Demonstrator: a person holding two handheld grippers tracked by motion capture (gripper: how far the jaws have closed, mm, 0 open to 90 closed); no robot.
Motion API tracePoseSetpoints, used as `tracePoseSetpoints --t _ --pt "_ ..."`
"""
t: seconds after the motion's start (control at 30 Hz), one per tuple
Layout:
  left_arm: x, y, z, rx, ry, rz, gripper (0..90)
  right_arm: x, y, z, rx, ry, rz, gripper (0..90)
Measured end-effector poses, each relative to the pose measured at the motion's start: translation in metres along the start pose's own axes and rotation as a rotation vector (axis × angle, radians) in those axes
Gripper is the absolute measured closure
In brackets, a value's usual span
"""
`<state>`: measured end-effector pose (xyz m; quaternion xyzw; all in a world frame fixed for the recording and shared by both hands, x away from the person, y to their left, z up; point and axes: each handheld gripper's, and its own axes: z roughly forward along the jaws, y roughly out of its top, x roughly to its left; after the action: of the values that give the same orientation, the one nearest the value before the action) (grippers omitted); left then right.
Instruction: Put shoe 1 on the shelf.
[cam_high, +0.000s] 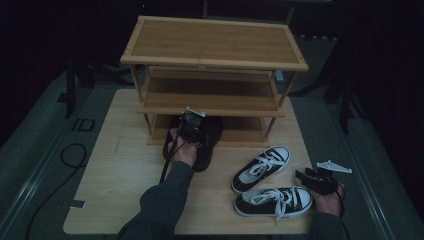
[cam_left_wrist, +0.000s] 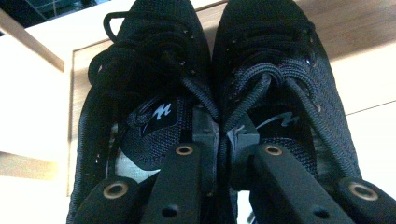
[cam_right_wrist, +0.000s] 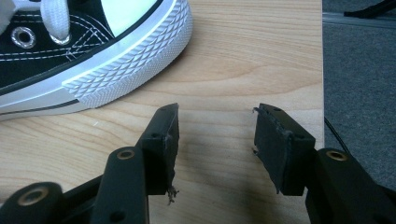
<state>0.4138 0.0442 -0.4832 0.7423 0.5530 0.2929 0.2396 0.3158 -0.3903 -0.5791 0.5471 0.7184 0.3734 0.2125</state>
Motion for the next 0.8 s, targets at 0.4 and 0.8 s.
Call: tracePoseSetpoints --t 0.4,0.8 --pt "0.007 -0.002 -0.005 -0.007 -0.028 0.058 58.5 0.000 0.000 0.000 0.000 0.000 0.000 49.4" --pt "0.028 -0.008 -0.039 -0.060 -0.159 0.124 57.1 0.000 0.000 0.000 -0.001 -0.001 0.002 49.5"
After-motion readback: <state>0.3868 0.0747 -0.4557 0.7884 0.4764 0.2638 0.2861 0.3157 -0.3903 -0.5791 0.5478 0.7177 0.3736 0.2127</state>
